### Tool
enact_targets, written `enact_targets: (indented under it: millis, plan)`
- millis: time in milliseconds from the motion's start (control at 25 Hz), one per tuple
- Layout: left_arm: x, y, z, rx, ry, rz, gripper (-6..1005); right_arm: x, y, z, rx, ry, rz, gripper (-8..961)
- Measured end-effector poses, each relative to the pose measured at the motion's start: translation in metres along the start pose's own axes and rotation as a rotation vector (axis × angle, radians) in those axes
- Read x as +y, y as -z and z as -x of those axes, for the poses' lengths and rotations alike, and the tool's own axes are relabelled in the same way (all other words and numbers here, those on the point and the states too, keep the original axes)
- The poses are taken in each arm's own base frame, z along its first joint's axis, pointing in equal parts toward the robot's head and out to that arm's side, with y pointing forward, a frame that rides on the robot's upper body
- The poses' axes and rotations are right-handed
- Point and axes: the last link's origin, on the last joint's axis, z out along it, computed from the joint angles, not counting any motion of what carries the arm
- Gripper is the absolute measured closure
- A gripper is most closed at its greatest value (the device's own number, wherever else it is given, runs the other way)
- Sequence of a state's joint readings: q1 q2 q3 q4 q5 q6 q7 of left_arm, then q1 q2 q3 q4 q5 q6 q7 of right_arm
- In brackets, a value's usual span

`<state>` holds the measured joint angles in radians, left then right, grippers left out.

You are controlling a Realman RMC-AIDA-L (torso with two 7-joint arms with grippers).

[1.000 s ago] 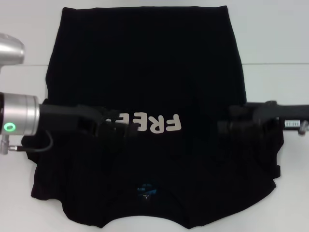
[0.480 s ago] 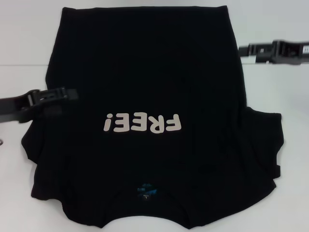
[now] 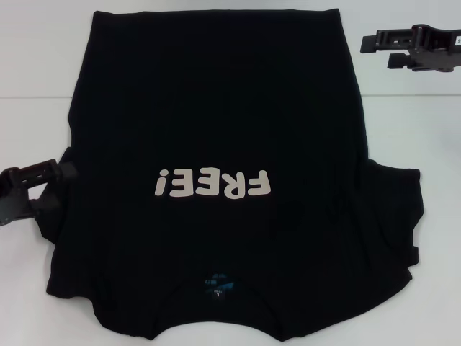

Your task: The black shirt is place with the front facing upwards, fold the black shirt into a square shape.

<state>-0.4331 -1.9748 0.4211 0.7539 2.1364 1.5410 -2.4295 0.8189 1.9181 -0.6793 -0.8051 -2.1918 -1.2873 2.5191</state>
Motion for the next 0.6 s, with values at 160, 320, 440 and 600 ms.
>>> enact_targets:
  millis: [160,320,440,600]
  plan:
    - [-0.006,0.0,0.0,0.023,0.025,-0.014,101,0.002,-0.003,-0.003,0.015,-0.01,0.006,96]
    - [-0.025,0.006,0.002,0.059,0.091,-0.067,113,0.0,-0.004,-0.006,0.027,-0.025,0.009,96]
    - [-0.033,0.008,0.006,0.069,0.121,-0.089,132,-0.002,-0.004,-0.007,0.029,-0.035,0.009,96]
    - [-0.042,0.007,0.01,0.086,0.158,-0.115,141,-0.003,-0.004,-0.008,0.026,-0.041,0.008,96]
